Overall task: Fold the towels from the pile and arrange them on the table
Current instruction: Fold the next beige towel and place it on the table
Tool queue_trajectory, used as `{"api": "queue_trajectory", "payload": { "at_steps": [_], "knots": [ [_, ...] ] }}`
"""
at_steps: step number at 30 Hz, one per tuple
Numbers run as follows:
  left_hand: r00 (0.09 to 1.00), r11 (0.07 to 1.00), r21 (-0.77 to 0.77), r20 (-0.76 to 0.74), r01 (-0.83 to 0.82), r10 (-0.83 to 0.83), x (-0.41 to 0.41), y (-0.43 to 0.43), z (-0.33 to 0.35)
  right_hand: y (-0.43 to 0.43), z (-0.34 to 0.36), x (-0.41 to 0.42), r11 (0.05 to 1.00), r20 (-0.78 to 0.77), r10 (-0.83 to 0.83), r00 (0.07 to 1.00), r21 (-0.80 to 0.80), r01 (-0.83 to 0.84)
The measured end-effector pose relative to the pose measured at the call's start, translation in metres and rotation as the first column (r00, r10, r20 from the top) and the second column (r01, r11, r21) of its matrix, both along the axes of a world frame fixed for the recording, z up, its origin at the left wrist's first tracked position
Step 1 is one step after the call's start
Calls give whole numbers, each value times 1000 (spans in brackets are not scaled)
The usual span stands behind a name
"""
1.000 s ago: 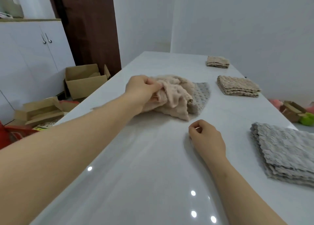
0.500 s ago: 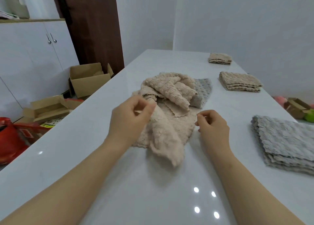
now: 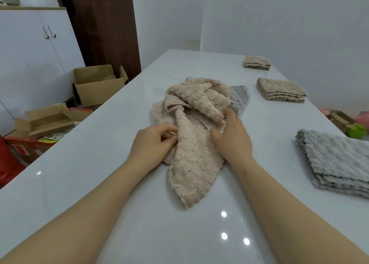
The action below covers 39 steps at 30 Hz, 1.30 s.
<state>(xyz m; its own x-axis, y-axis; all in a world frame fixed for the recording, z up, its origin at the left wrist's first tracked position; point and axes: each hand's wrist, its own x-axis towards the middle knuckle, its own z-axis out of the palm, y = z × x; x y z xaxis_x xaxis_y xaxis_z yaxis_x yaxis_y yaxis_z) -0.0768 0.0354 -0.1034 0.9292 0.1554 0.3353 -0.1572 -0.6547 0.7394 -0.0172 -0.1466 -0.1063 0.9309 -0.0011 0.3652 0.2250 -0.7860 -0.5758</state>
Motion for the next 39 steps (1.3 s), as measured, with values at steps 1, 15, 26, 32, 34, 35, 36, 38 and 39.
{"api": "queue_trajectory", "payload": {
  "at_steps": [1,15,26,32,34,35,36,38,39],
  "knots": [
    [997,992,-102,-15,73,-75,-2,5,3,1,1,5,999,-24,-27,999,-29,27],
    [992,978,197,116,-62,39,-4,18,6,16,31,33,891,-48,55,997,453,-27],
    [993,746,660,0,-89,118,-32,1,22,-8,17,-42,949,-170,181,969,-229,-217],
    [992,758,647,-124,84,-4,-32,-3,10,-36,27,-60,965,-284,169,944,-148,-217],
    [982,713,681,-178,165,-57,-29,2,9,-46,27,-60,970,-292,215,932,-44,-237],
    [975,714,670,-210,200,-77,-27,7,10,-50,27,-59,974,-261,218,940,-6,-227],
    [966,731,641,-241,232,-95,-25,13,10,-54,25,-59,978,-215,203,955,-2,-208],
    [958,795,549,-253,259,-138,-23,22,11,-57,20,-57,979,-163,165,973,-93,-181],
    [964,820,516,-217,247,-154,-23,24,11,-57,16,-56,967,-165,161,973,-171,-189]
  ]
}}
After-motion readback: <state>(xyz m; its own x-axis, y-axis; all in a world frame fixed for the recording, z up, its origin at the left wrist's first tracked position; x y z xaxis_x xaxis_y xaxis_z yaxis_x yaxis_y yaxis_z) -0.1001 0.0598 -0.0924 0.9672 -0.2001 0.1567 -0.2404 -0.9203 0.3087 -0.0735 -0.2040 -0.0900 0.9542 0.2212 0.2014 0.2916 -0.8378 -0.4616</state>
